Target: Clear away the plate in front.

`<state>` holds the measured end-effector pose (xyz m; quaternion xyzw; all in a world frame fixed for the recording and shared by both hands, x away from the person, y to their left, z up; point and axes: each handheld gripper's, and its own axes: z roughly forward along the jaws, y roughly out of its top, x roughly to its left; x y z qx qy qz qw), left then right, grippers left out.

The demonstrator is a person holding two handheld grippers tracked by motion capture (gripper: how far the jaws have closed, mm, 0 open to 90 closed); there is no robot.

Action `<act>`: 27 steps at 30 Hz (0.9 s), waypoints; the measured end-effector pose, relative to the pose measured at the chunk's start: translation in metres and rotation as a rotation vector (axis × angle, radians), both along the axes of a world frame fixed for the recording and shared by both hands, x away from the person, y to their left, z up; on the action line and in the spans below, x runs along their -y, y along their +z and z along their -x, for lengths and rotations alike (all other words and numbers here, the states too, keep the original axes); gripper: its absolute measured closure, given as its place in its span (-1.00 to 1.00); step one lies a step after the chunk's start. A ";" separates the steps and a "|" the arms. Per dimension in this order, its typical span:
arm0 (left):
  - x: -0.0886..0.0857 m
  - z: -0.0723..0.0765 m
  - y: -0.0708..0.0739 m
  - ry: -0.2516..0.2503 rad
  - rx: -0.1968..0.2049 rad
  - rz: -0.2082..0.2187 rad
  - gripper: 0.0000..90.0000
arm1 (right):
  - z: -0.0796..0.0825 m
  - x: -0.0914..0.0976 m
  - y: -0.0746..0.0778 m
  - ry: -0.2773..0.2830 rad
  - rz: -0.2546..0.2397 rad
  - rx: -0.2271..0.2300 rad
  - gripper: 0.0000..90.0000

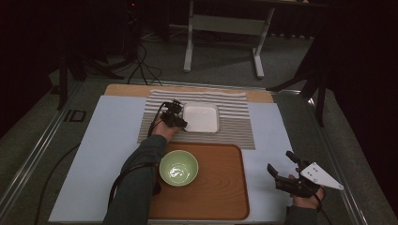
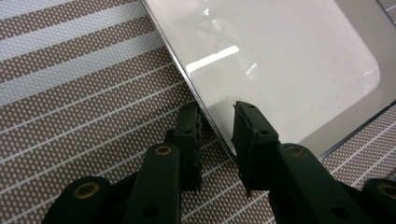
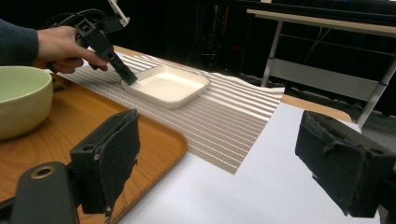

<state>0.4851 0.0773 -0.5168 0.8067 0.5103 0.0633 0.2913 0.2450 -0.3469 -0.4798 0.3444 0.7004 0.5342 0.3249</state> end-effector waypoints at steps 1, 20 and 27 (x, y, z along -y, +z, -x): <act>0.001 0.000 0.000 0.006 0.000 -0.006 0.63 | 0.000 0.000 0.000 0.000 0.000 0.000 -0.70; 0.000 -0.005 0.004 0.071 -0.039 -0.017 0.92 | 0.000 0.000 0.000 0.001 0.003 -0.002 -0.70; -0.006 -0.004 0.012 0.106 -0.049 0.055 0.98 | 0.000 0.000 0.000 0.000 0.002 -0.002 -0.70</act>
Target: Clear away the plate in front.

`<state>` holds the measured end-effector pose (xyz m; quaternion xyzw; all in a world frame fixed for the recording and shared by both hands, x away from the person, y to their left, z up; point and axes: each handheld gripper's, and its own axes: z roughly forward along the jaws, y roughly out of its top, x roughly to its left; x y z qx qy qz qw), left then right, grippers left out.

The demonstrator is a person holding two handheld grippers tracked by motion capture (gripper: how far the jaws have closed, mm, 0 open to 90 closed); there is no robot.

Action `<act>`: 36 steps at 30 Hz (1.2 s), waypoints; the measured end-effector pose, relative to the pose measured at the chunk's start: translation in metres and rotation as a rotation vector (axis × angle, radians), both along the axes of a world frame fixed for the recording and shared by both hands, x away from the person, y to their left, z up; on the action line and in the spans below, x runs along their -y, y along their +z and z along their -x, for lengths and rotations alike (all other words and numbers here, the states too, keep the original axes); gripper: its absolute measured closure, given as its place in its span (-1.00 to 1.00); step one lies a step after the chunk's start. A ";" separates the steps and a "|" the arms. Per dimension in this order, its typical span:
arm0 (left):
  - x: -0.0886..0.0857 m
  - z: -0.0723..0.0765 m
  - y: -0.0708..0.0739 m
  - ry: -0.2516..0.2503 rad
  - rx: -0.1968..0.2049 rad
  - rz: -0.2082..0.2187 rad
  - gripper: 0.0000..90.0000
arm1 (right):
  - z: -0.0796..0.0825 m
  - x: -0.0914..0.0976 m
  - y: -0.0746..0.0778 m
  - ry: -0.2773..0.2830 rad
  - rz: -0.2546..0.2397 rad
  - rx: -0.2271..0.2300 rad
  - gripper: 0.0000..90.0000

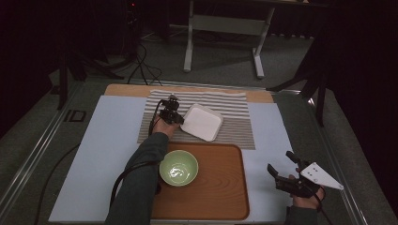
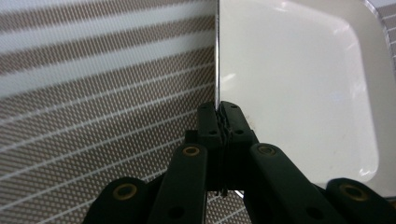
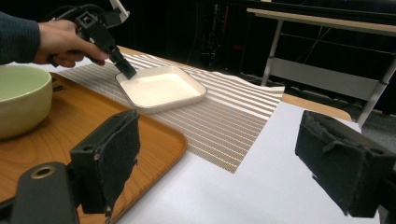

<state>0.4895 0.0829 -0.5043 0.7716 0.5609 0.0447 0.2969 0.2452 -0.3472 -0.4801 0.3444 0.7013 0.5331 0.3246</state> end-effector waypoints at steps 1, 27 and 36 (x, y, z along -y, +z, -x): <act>0.001 0.001 0.006 -0.009 0.014 0.005 0.98 | 0.000 0.000 0.000 0.000 0.000 0.000 -0.70; -0.005 0.022 0.061 -0.146 0.135 0.061 0.98 | 0.001 0.000 0.000 -0.006 -0.001 0.000 -0.70; -0.003 0.031 0.070 -0.214 0.142 0.057 0.98 | 0.001 0.000 0.000 -0.006 -0.002 0.002 -0.70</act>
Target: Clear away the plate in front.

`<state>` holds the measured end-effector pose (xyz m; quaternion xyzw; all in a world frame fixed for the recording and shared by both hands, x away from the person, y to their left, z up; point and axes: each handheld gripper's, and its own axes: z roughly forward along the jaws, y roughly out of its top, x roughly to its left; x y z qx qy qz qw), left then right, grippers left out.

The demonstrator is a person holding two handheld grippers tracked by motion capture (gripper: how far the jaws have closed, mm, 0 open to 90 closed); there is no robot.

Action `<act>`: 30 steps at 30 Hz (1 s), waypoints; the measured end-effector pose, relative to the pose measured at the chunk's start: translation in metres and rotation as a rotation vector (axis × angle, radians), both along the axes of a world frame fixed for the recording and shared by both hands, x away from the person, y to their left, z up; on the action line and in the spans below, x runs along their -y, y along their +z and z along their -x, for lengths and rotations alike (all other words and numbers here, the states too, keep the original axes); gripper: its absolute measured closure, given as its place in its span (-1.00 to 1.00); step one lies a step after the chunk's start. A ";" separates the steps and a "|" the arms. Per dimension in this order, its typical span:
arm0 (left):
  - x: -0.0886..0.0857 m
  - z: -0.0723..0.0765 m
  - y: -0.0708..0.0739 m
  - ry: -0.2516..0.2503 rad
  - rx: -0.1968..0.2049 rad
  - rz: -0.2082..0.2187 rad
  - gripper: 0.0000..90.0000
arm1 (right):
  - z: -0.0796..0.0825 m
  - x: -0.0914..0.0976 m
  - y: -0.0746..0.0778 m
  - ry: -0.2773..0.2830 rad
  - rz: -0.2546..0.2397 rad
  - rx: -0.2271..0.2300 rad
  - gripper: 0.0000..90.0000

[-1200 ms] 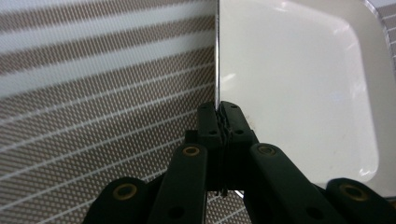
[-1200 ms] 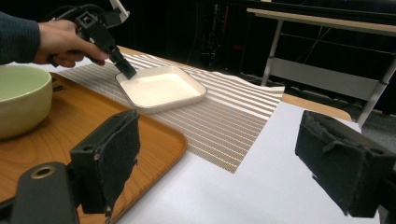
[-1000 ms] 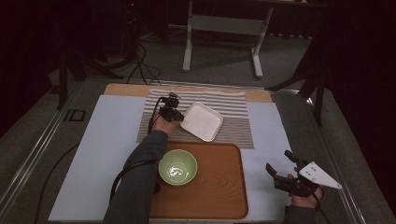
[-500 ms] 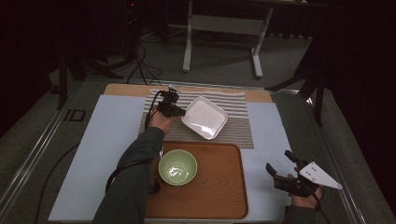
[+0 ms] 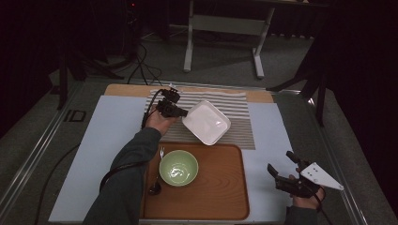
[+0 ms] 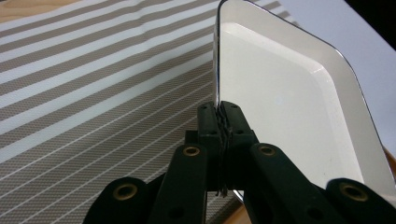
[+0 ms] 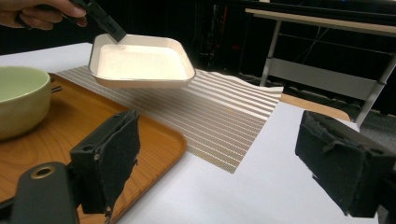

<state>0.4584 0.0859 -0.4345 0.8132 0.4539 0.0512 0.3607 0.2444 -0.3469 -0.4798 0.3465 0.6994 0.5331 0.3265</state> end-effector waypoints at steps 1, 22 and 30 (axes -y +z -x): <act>0.002 0.001 0.001 -0.010 0.001 0.001 0.98 | 0.000 0.000 0.000 0.000 0.000 0.000 -0.70; 0.026 0.024 0.005 -0.151 -0.005 -0.004 0.98 | 0.000 0.000 0.000 0.001 0.001 0.001 -0.70; 0.039 0.033 0.003 -0.204 -0.006 -0.024 0.98 | 0.000 0.000 0.000 0.001 0.001 0.001 -0.70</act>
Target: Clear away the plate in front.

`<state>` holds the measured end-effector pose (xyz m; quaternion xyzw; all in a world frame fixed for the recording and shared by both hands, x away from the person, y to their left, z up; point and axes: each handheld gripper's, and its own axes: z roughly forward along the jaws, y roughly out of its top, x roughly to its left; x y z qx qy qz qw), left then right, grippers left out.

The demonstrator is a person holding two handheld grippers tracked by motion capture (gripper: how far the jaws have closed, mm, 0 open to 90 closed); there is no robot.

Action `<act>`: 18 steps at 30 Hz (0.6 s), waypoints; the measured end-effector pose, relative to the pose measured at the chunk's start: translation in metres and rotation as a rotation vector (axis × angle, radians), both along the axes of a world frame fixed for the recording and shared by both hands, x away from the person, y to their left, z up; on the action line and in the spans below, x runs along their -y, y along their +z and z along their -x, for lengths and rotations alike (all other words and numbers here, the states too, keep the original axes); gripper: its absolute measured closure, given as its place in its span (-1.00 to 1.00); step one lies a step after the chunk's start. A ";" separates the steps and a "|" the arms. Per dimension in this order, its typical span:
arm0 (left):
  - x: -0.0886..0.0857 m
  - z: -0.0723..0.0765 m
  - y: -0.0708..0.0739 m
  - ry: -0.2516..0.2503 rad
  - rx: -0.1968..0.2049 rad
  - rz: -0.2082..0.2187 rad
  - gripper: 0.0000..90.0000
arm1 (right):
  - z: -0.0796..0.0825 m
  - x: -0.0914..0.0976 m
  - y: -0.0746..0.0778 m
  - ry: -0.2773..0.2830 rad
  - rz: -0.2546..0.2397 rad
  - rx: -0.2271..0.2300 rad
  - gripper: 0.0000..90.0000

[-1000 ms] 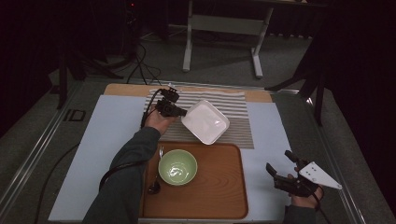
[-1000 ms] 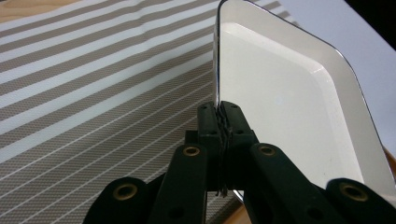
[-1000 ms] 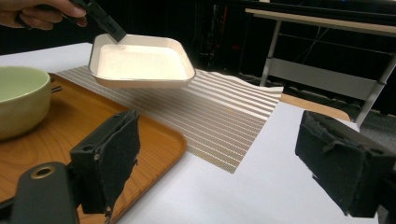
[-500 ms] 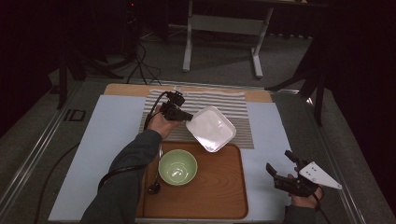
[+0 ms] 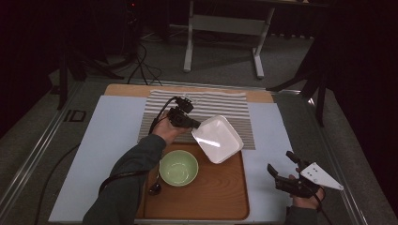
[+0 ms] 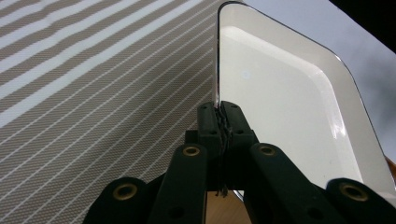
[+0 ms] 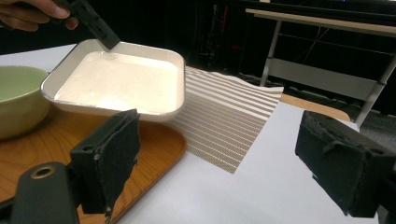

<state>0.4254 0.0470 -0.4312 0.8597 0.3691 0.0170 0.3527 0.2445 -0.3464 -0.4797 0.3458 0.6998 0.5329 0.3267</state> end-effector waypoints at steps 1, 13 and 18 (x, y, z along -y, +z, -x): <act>0.001 0.001 0.000 -0.009 0.002 -0.004 0.98 | 0.000 0.000 0.000 0.000 -0.001 0.000 -0.70; 0.012 0.016 -0.007 -0.074 -0.010 -0.029 0.98 | 0.000 -0.001 0.000 0.004 0.005 0.001 -0.70; 0.015 0.019 -0.009 -0.089 -0.013 -0.036 0.98 | 0.000 -0.001 0.000 0.004 0.005 0.001 -0.70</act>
